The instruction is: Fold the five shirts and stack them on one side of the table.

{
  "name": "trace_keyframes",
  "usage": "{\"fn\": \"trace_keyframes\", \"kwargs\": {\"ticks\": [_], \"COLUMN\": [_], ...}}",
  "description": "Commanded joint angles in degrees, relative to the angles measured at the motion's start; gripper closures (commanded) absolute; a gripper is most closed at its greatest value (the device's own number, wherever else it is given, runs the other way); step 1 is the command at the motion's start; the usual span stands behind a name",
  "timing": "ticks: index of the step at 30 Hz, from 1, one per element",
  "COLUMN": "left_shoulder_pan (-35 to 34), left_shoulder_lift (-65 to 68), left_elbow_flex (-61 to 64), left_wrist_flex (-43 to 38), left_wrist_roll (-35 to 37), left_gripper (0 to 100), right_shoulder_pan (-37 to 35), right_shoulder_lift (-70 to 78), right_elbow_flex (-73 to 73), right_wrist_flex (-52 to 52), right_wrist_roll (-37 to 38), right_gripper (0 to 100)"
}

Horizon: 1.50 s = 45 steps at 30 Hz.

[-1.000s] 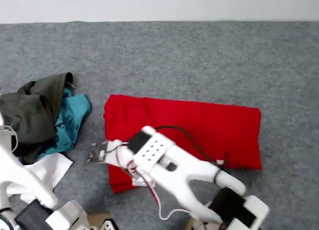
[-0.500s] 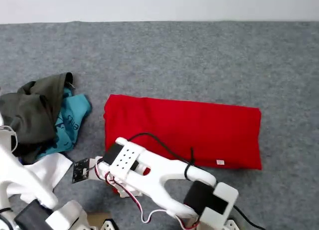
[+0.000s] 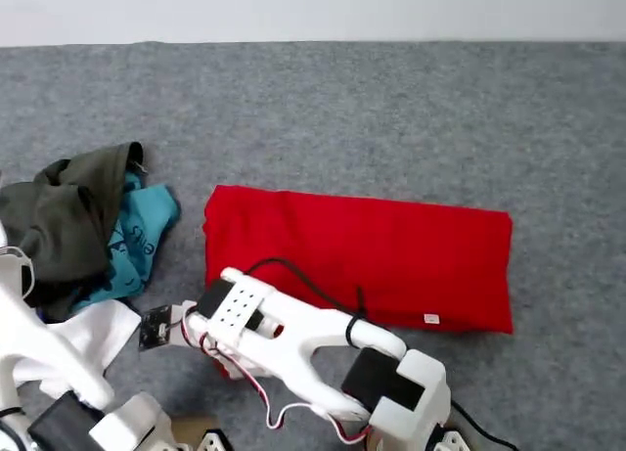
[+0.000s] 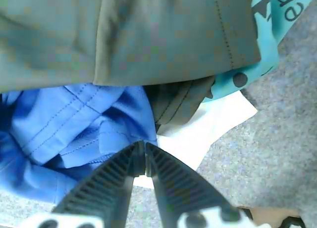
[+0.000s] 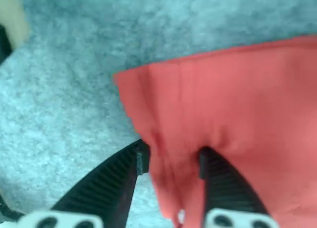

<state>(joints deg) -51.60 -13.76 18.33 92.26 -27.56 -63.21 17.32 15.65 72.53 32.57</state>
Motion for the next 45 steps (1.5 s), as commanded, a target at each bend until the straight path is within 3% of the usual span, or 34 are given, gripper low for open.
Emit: {"fn": "trace_keyframes", "kwargs": {"ticks": [1, 11, 16, 30, 45], "left_shoulder_pan": [-0.18, -0.09, 0.09, 0.18, 0.26], "left_shoulder_lift": [-0.09, -4.13, -6.51, -6.59, -6.59], "left_elbow_flex": [-2.24, -2.15, -1.98, -1.89, -1.80], "left_wrist_flex": [0.70, 0.79, 0.44, 0.44, 0.44], "left_wrist_roll": [-0.62, -0.53, -0.53, -0.53, -0.53], "left_gripper": [99, 99, 99, 99, 99], "right_shoulder_pan": [-0.75, -0.48, 0.31, 14.99, 20.18], "right_shoulder_lift": [2.15, 1.54, -1.01, -5.85, -6.29], "right_elbow_flex": [-0.44, -0.70, -4.04, -17.23, -21.19], "right_wrist_flex": [-1.63, -1.01, 4.09, 10.68, 10.42], "right_wrist_roll": [-0.09, -0.09, -0.09, 2.81, 4.04], "right_gripper": [95.9, 98.3, 98.9, 98.9, 98.8]}}
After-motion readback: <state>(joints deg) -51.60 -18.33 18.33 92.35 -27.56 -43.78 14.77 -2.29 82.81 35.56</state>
